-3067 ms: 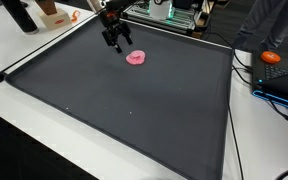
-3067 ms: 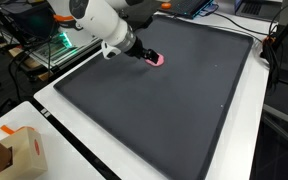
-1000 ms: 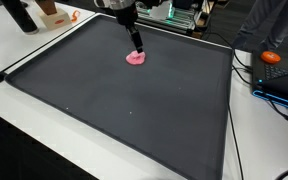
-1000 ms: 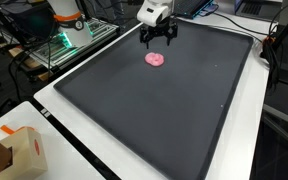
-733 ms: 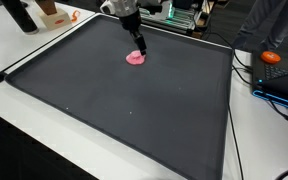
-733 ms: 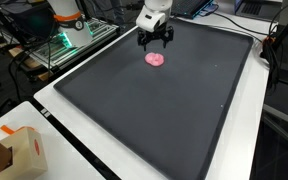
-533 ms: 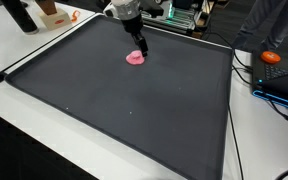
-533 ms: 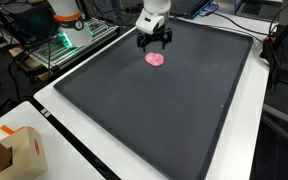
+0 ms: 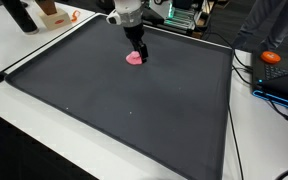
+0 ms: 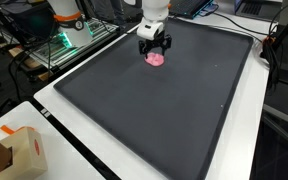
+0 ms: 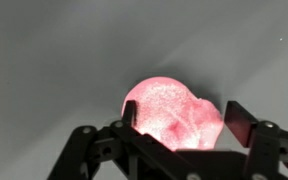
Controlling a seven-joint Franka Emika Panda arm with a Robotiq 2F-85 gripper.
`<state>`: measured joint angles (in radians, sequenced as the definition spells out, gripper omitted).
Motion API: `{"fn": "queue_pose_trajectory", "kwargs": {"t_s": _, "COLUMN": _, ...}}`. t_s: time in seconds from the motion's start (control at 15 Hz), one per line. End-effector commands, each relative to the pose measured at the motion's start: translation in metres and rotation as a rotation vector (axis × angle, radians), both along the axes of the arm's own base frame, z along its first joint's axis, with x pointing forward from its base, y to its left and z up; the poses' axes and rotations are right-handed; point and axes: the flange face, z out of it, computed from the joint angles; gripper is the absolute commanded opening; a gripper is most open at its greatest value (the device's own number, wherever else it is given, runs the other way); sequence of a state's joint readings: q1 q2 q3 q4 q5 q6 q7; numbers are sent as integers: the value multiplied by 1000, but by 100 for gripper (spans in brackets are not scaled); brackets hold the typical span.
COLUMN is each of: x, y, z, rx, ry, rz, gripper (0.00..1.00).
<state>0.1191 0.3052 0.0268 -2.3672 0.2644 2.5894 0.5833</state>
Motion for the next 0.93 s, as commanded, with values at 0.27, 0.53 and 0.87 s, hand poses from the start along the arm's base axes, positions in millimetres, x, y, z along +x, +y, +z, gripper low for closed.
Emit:
{"fn": "queue_pose_trajectory", "kwargs": {"t_s": 0.27, "x": -4, "y": -1, "z": -5, "rx": -17, "ry": -14, "rz": 24, "gripper": 29}}
{"fn": "queue_pose_trajectory", "kwargs": {"t_s": 0.53, "x": -3, "y": 1, "z": -2, "rx": -20, "ry": -11, "rz": 26, "gripper": 2}}
{"fn": "queue_pose_trajectory", "kwargs": {"t_s": 0.87, "x": -2, "y": 3, "z": 0, "rx": -23, "ry": -9, "rz": 32, "gripper": 2}}
